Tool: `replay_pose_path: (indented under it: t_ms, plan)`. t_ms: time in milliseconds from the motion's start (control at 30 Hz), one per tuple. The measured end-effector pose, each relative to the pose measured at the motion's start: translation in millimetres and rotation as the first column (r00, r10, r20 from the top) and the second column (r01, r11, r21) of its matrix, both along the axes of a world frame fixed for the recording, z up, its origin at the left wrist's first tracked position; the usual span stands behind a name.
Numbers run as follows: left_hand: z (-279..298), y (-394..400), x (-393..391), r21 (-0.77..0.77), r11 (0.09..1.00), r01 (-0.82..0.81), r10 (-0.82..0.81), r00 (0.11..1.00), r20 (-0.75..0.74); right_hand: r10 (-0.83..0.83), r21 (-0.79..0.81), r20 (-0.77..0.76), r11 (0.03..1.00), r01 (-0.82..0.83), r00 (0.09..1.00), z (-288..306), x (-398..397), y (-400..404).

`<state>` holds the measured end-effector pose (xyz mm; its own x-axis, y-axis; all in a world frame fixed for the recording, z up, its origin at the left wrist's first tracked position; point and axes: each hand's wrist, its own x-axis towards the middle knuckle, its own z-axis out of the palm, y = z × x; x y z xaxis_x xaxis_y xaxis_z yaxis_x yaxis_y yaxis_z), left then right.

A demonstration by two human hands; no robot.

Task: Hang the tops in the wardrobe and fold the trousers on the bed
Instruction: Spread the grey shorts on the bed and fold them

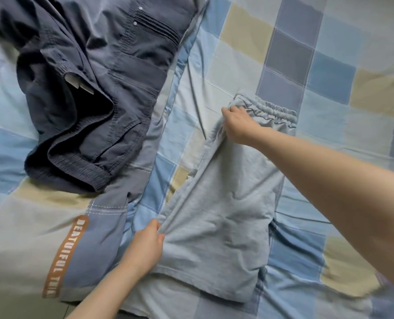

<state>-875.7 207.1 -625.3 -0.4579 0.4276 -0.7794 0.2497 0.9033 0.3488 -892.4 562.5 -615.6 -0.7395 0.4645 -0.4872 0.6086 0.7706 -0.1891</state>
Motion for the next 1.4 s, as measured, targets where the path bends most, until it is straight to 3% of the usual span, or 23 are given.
replay_pose_path:
  t_ms: [133,233,300,400,500,567,733,867,933,1000,1067,1133,1200,1267,1400]
  plan:
    - [3,4,-6,-0.098,0.993,0.063,-0.075,0.99,-0.117,-0.045,-0.13,-0.061,0.991,0.037,0.997,10,-5,7]
    - [2,7,-2,-0.001,0.995,0.099,-0.096,0.964,-0.247,-0.208,0.079,-0.207,0.97,0.228,0.956,12,-13,33]
    - [-3,11,1,0.108,0.987,0.117,-0.083,0.957,-0.277,-0.276,0.198,-0.119,0.935,0.295,0.954,3,-17,52]
    - [-20,17,0,0.15,0.985,0.082,-0.041,0.966,-0.257,-0.351,0.095,0.069,0.934,0.344,0.934,-18,-19,69]
    - [-22,19,2,0.164,0.984,0.066,-0.027,0.973,-0.23,-0.363,0.031,0.096,0.932,0.361,0.927,-30,-19,73]
    - [-19,20,5,0.192,0.981,0.019,0.02,0.98,-0.2,-0.39,0.065,0.033,0.92,0.387,0.92,-30,-20,74]
    - [-4,20,11,0.242,0.964,-0.112,0.155,0.974,-0.166,-0.333,0.158,-0.287,0.908,0.387,0.898,-14,-43,79]
    - [-15,29,2,0.172,0.953,-0.248,0.279,0.941,-0.19,-0.226,0.277,-0.294,0.91,0.309,0.929,-12,-65,87]
    - [-25,28,-4,0.092,0.955,-0.283,0.295,0.942,-0.161,-0.238,0.247,-0.339,0.911,0.33,0.91,-13,-63,79]
    - [-28,24,-3,0.051,0.957,-0.286,0.29,0.946,-0.148,-0.352,0.087,-0.484,0.891,0.445,0.801,-10,-33,55]
    - [-27,20,-3,0.036,0.956,-0.291,0.293,0.944,-0.152,-0.486,-0.076,-0.59,0.829,0.554,0.645,-12,20,22]
    - [-24,16,-1,0.028,0.958,-0.284,0.285,0.947,-0.146,-0.662,-0.193,-0.539,0.699,0.689,0.521,-19,97,-12]
    - [-24,11,-4,0.041,0.954,-0.297,0.3,0.945,-0.128,-0.873,-0.265,-0.312,0.458,0.849,0.373,-36,173,-45]
    - [-22,8,-5,0.077,0.915,-0.395,0.399,0.916,-0.035,-0.972,-0.299,-0.041,0.234,0.925,0.232,-46,233,-79]
    - [-14,8,-4,0.096,0.794,-0.601,0.589,0.798,0.124,-0.992,-0.505,0.114,-0.015,0.863,0.049,-46,260,-107]
